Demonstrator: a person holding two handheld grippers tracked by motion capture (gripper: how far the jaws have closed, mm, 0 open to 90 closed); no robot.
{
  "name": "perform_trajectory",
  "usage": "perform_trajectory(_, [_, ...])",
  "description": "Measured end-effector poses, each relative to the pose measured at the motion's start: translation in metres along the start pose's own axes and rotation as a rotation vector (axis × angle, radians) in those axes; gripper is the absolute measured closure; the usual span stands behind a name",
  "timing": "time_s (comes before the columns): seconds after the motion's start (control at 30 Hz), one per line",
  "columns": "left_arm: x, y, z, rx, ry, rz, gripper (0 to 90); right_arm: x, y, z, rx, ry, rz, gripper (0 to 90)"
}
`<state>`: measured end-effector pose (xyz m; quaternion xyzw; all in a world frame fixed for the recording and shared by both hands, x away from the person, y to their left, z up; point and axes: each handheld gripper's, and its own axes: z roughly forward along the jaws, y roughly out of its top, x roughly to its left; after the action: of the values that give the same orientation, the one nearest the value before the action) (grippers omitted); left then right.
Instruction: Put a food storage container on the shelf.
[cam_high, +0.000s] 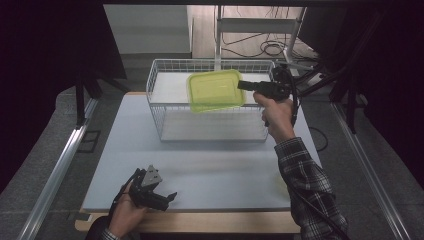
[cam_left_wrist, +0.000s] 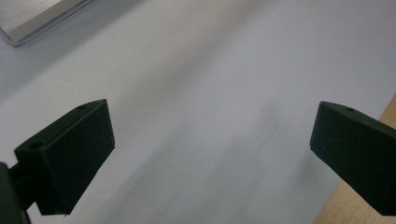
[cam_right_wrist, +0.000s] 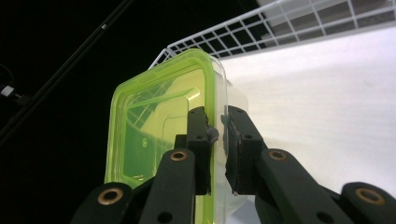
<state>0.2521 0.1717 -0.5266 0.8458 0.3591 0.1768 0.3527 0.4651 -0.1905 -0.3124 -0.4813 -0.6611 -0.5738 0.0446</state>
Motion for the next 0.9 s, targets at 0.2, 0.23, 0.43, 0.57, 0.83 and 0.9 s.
perform_trajectory(0.2, [0.000,0.000,0.000,0.002,-0.002,0.000,0.0,-0.001,0.009,0.008,-0.021,-0.029,0.001,80.3])
perform_trajectory(0.23, [0.000,0.000,0.000,0.002,-0.002,0.001,0.0,-0.001,0.010,0.010,-0.025,-0.038,-0.002,80.3])
perform_trajectory(0.43, [0.000,-0.001,0.000,0.004,-0.007,-0.001,0.0,-0.007,0.015,0.018,-0.038,-0.075,0.008,80.2])
perform_trajectory(0.57, [0.000,-0.001,0.000,0.004,-0.007,0.000,0.0,-0.012,0.017,0.023,-0.047,-0.103,0.014,80.2])
perform_trajectory(0.83, [0.000,-0.001,0.001,0.011,-0.010,0.001,0.0,-0.015,0.018,0.029,-0.037,-0.153,-0.026,78.3])
perform_trajectory(0.9, [0.000,-0.001,0.001,0.014,-0.010,0.003,0.0,-0.013,0.019,0.031,-0.037,-0.173,-0.047,77.0])
